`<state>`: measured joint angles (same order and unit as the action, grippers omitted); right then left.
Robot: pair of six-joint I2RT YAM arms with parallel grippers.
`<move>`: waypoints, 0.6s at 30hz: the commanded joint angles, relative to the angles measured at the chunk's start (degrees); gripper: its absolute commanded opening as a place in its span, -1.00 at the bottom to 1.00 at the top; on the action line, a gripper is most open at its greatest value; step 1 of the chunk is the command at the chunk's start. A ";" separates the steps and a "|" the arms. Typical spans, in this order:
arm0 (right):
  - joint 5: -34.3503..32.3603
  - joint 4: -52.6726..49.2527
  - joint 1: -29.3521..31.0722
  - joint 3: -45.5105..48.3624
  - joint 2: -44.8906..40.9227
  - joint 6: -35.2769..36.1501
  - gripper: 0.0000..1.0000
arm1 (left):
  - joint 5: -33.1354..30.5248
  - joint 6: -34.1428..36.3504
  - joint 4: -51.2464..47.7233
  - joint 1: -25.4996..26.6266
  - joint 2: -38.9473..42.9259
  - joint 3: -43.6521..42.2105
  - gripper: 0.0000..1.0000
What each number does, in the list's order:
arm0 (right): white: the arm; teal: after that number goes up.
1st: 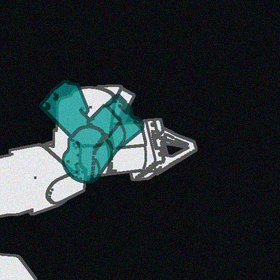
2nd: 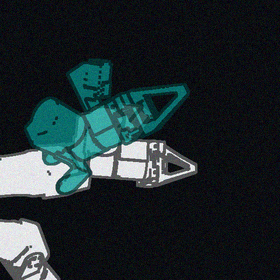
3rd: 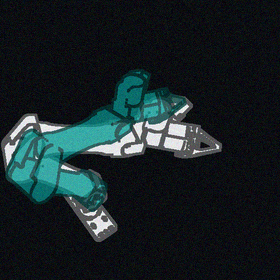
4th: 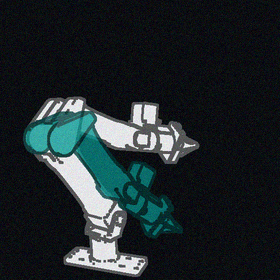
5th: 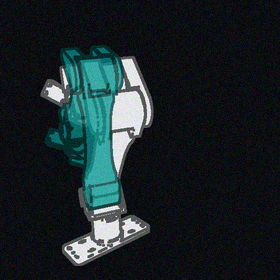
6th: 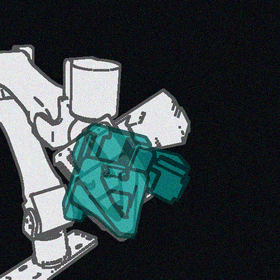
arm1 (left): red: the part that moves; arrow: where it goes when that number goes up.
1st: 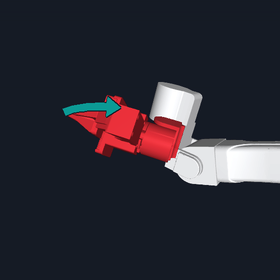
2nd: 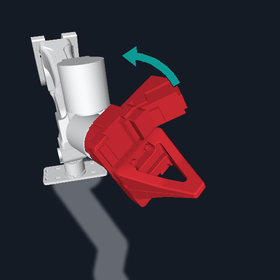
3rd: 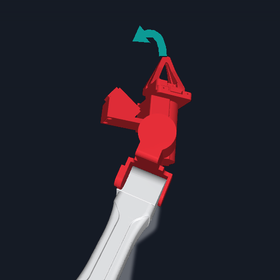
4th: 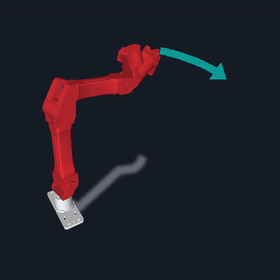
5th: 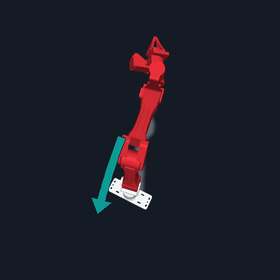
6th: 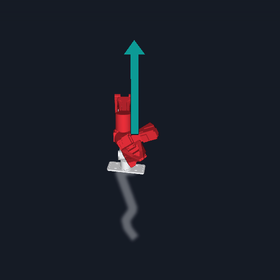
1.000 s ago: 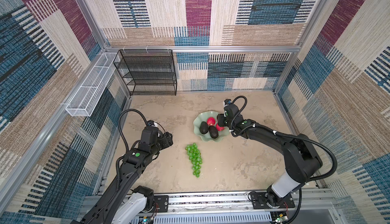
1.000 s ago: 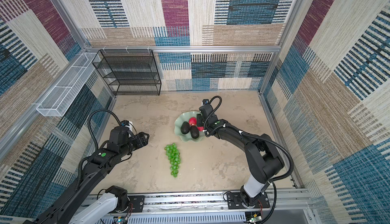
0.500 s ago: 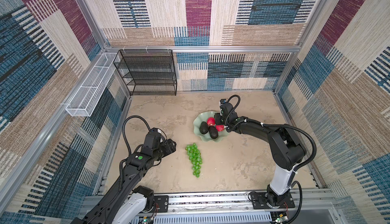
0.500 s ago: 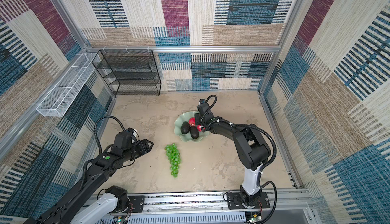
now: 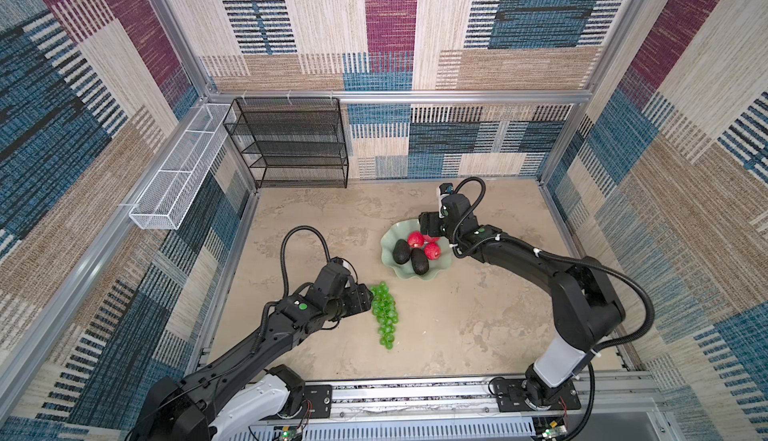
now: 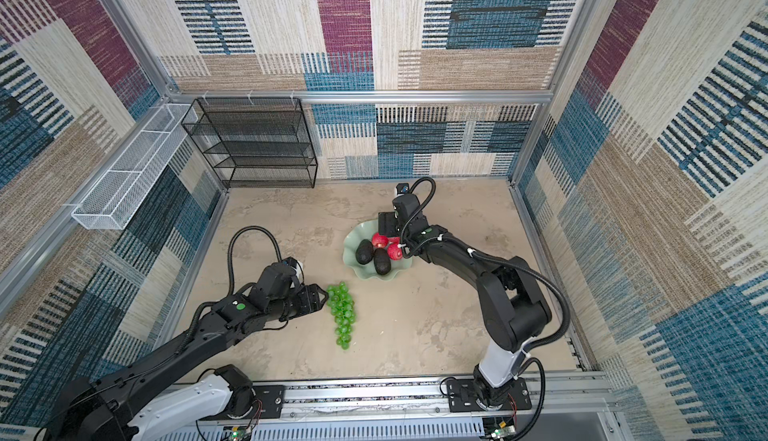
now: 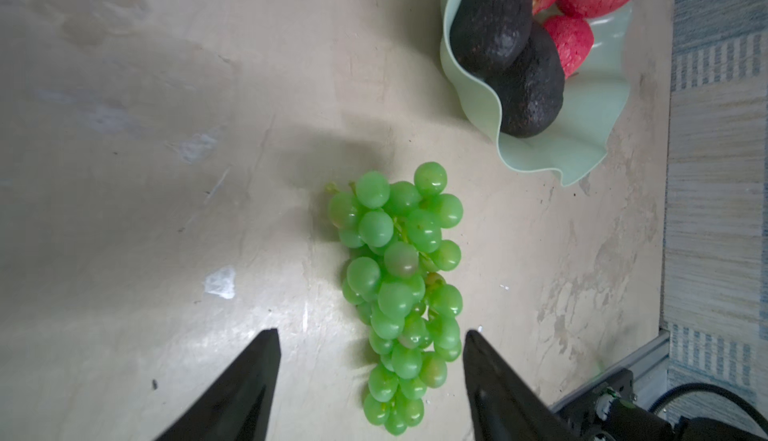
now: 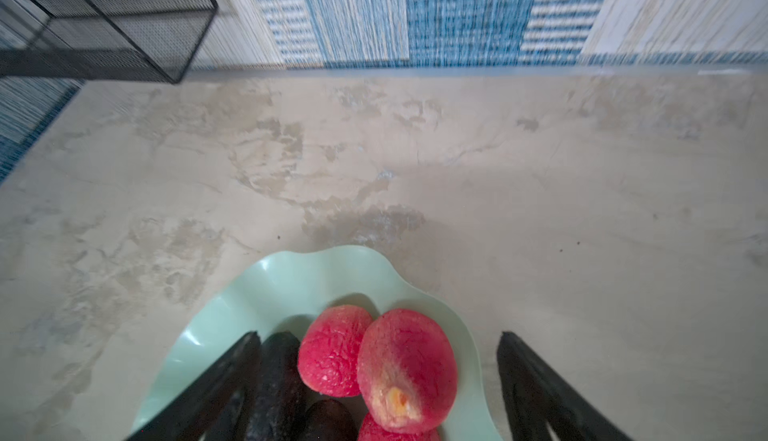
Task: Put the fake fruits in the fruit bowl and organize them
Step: 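Place the apple in the bowl with the right gripper and release, then grasp the green grapes with the left gripper while the right arm withdraws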
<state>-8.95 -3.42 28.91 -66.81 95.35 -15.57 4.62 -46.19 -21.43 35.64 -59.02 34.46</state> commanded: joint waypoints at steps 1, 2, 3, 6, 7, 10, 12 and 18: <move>1.48 1.89 0.01 3.78 -6.31 -0.45 0.93 | -2.23 -2.68 4.56 2.56 -2.87 0.97 0.48; 1.96 2.25 0.03 5.46 -8.41 -0.87 0.94 | -2.58 -2.71 5.00 3.28 -3.82 1.24 0.48; 2.50 2.45 0.07 7.40 -10.68 -1.47 0.95 | -3.01 -2.71 5.50 4.00 -4.84 1.47 0.49; 3.15 1.40 0.04 12.27 -16.45 -3.20 0.95 | -3.83 -2.38 6.73 5.20 -7.95 2.26 0.52; 3.32 1.15 0.08 14.18 -18.49 -3.96 0.95 | -3.93 -2.36 7.15 5.53 -9.18 2.44 0.52; 3.33 0.49 0.04 19.48 -24.42 -5.82 0.95 | -3.84 -1.74 9.43 5.82 -13.00 2.96 0.53; 2.75 -0.44 0.09 22.56 -27.73 -7.06 0.95 | -3.92 -1.01 10.23 5.77 -15.77 3.99 0.54; 0.91 -3.02 0.04 28.61 -36.41 -10.12 0.96 | -2.23 1.19 11.27 5.95 -25.02 8.00 0.50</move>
<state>-6.70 -5.67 28.91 -39.31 61.19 -23.07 1.87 -46.30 -12.19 41.52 -81.54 41.10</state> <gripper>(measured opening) 0.978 0.762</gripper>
